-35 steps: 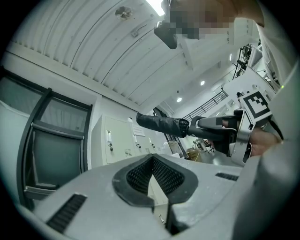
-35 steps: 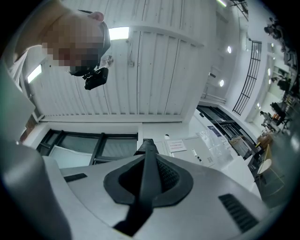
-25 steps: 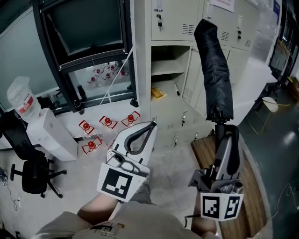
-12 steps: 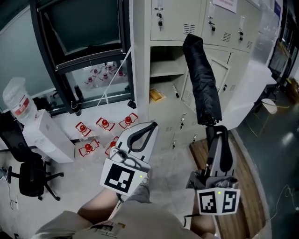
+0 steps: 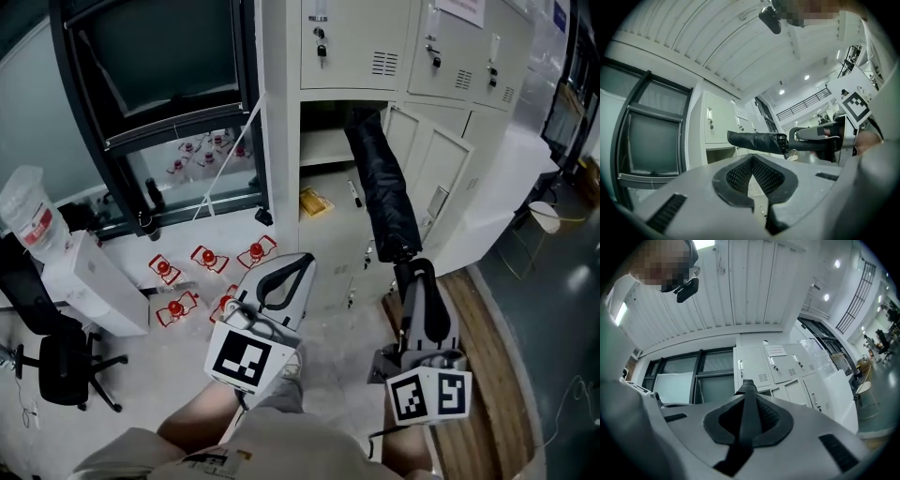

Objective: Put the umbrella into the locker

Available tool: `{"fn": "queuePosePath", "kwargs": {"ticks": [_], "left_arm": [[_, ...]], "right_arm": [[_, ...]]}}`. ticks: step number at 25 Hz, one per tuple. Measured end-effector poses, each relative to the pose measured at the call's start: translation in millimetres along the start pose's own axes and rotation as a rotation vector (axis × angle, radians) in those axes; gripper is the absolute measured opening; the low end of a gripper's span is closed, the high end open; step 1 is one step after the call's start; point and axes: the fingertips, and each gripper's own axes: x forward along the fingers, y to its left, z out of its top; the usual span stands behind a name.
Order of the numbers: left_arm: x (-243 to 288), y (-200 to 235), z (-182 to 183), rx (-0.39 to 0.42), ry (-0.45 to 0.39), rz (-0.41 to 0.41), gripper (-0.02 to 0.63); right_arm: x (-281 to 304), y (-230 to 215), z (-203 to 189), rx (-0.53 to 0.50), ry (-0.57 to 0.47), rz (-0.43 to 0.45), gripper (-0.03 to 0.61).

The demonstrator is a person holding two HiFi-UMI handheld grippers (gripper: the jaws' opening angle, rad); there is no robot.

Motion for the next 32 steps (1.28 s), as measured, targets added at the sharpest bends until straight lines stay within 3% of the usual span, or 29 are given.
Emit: {"fn": "queuePosePath", "kwargs": {"ticks": [22,32], "left_arm": [[121,105,-86,-0.062,0.085,-0.015,0.008],[186,145,-125,-0.041,0.116,-0.090,0.008]], "right_arm": [[174,-16,-100,-0.016,0.177,0.007,0.029],[277,-17,-146,-0.022,0.238,0.015,0.030]]}}
